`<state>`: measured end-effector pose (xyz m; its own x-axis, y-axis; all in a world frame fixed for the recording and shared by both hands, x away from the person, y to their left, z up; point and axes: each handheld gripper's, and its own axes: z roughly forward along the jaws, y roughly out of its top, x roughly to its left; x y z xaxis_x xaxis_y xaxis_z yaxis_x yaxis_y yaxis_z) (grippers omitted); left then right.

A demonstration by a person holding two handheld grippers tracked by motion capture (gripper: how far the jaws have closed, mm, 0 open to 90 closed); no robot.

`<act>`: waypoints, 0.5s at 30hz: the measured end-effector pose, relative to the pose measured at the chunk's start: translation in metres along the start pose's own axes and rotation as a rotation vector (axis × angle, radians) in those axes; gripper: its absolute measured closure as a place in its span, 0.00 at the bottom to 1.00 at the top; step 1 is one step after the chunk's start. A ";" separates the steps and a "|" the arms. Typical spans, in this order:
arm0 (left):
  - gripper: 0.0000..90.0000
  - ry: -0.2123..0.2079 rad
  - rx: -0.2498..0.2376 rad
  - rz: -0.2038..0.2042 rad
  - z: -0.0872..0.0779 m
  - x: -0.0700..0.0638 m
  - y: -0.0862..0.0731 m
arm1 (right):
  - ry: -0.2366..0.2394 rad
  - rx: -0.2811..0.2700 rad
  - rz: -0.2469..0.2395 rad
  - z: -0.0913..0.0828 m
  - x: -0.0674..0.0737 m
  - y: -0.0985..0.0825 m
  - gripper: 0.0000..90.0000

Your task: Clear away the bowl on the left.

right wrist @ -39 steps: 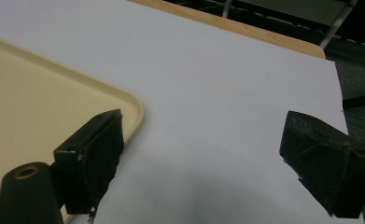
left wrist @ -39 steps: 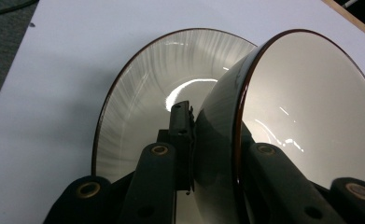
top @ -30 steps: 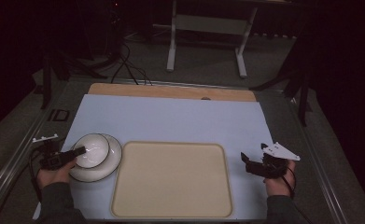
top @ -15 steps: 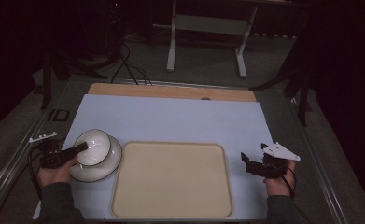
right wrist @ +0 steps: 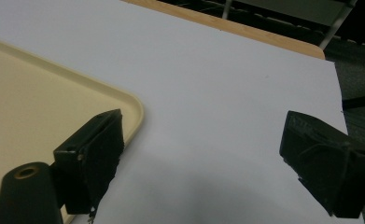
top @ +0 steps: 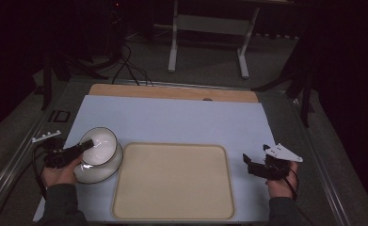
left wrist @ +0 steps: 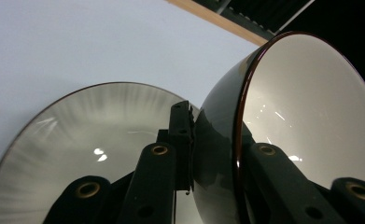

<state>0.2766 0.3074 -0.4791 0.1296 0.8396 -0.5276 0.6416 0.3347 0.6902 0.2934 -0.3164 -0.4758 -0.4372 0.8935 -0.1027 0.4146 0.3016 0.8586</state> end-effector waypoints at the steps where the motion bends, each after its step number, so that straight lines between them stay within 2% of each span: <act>1: 0.88 -0.007 0.000 0.004 0.000 -0.002 0.000 | 0.000 -0.001 0.000 0.000 0.000 0.000 0.15; 8: 0.88 -0.028 -0.006 0.040 0.001 -0.016 0.003 | 0.002 -0.001 -0.002 0.000 0.000 0.000 0.15; 15: 0.88 -0.027 0.003 0.064 0.005 -0.026 0.003 | 0.001 -0.002 -0.002 0.000 0.000 0.000 0.15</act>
<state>0.2789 0.2849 -0.4656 0.1909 0.8476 -0.4952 0.6332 0.2792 0.7219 0.2934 -0.3167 -0.4756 -0.4386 0.8926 -0.1039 0.4126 0.3028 0.8591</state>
